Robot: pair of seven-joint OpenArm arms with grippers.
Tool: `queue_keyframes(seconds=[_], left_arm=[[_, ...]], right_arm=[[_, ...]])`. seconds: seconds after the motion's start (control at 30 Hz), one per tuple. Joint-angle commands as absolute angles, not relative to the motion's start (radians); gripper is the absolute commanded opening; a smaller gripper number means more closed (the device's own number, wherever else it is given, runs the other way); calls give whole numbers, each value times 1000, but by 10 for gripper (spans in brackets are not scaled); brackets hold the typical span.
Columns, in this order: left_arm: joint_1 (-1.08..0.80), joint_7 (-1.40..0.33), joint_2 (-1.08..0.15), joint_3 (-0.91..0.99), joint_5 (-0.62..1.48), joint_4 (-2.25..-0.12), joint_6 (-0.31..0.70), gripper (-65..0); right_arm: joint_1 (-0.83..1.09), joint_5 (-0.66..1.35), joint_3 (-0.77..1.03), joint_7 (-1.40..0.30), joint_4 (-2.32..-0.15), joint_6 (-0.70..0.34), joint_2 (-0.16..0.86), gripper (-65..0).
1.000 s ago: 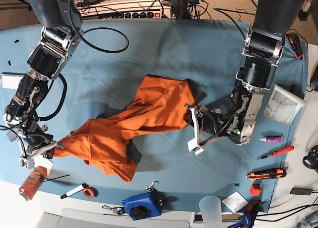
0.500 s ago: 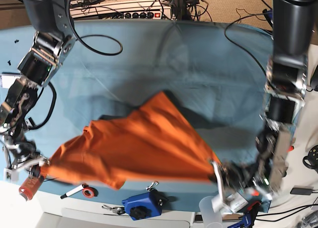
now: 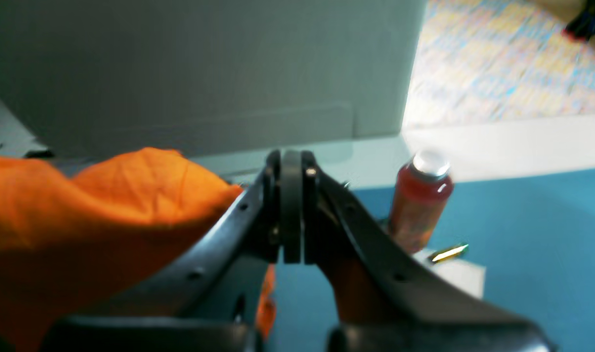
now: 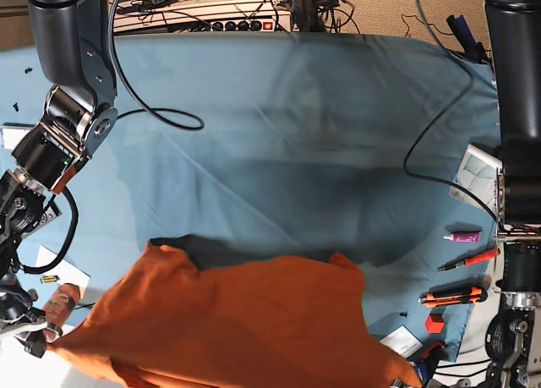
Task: Layout the t-shirt on the table in an organized manner, then fold the t-shirt properly
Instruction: 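Lift the shirt with both grippers and lay it down stretched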
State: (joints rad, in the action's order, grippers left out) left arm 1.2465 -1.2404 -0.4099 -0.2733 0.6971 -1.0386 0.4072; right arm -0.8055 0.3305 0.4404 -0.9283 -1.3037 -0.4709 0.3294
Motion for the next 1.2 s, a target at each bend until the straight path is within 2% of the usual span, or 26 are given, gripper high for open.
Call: queue_keyframes(seconds=[0.0,0.1,0.27,0.57,0.87,1.03,1.17], left_arm=[[1283,-1254,-421,-266,704,-1049,400,-650],[1252,-1287,-431,-266,737,-1049,400,-650],[1148,-1317,-484,-265,799,-1050,400,-650],[886,-1339,-585,-265,862,-1129,401,-650],[530,-1329,-556,-212,819,-1338,410,-650],[357,-1289,-488,-94,727,-1478,361,-650],[287,-1273,-441,-14,714,-1539,355,-650]], right_arm=[[-845,361,449,-908,-1320,-466,353,-650],[-845,449,453,-979,-1320,-467,387,-650],[-837,580,453,-1211,-1320,-488,454,-650],[-676,698,454,-1317,-1336,-525,515,-650],[-340,707,476,-1314,-1515,-538,508,-650],[-188,708,607,-1244,-1518,-548,461,-650],[-114,723,716,-1195,-1518,-621,393,-650]])
